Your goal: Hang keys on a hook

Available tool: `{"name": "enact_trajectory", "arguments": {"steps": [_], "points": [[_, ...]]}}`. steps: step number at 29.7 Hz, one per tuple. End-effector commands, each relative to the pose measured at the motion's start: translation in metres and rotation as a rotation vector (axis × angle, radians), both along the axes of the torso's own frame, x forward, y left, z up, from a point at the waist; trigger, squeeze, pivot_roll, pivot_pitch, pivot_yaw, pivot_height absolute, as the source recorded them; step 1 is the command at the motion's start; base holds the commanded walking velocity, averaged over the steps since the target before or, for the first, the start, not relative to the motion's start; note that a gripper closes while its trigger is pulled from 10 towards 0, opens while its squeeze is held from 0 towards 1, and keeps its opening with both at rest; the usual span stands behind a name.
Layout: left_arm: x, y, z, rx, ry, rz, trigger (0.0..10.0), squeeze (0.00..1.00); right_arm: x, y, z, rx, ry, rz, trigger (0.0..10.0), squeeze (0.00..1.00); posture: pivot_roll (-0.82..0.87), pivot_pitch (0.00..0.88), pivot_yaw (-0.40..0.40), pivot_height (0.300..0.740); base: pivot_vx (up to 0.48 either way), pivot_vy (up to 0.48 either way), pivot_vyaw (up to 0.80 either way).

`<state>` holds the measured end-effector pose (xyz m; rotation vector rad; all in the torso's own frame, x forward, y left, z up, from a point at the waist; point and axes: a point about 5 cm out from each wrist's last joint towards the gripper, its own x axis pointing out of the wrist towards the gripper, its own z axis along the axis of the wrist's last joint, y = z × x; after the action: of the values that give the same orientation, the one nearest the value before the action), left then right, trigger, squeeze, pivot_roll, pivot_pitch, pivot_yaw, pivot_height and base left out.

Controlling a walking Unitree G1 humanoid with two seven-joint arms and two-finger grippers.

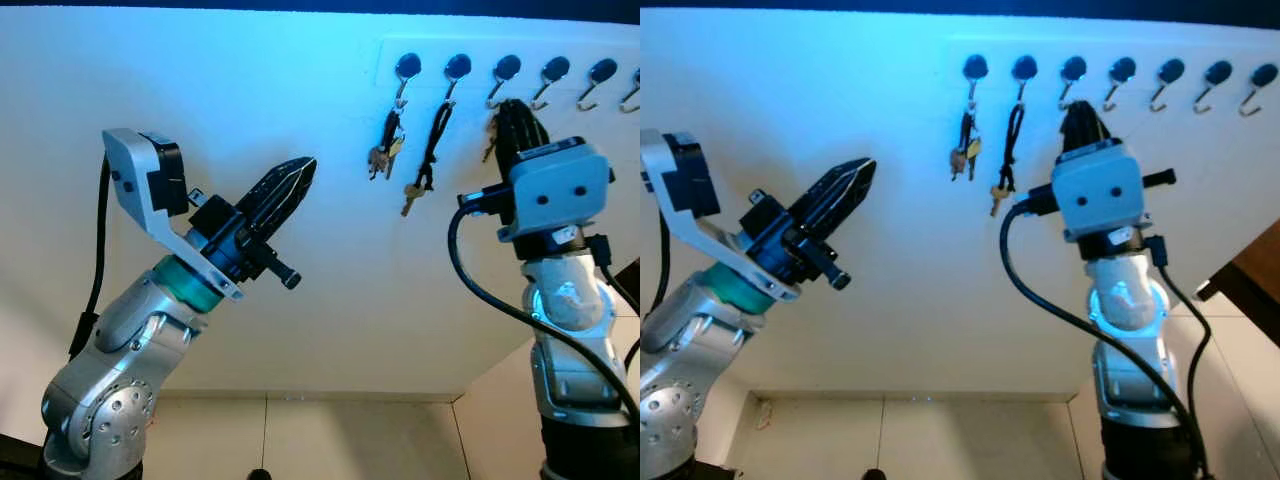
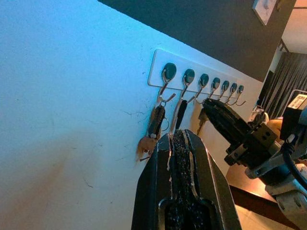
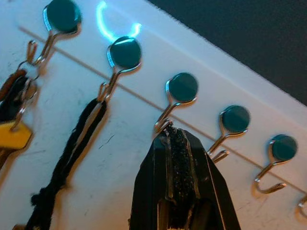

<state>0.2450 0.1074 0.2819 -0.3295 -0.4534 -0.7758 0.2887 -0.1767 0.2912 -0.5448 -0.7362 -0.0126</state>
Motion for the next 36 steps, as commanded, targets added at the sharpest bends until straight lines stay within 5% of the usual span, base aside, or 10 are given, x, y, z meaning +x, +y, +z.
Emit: {"name": "enact_trajectory", "arguments": {"steps": [1,7,15,36], "points": [[-0.002,-0.001,0.001,0.007,-0.003,-0.007,10.0,0.00,0.001,0.002,0.002,-0.005,-0.001,0.013,10.0,0.00,-0.17,0.069,0.087,0.740,0.000,0.000,0.00],[-0.002,-0.001,0.000,0.003,0.001,-0.007,10.0,0.00,-0.001,0.007,0.004,-0.047,-0.026,0.041,10.0,0.00,-0.17,0.072,0.085,0.740,0.000,0.000,0.00],[-0.002,-0.002,0.000,0.006,0.003,-0.017,10.0,0.00,-0.011,0.002,0.017,0.037,-0.134,0.002,10.0,0.00,-0.17,0.075,0.093,0.740,0.000,0.000,0.00],[-0.003,-0.003,0.001,0.004,0.005,-0.017,10.0,0.00,-0.001,0.011,0.004,-0.050,-0.034,0.047,10.0,0.00,-0.16,0.074,0.089,0.740,0.000,0.000,0.00]]}}
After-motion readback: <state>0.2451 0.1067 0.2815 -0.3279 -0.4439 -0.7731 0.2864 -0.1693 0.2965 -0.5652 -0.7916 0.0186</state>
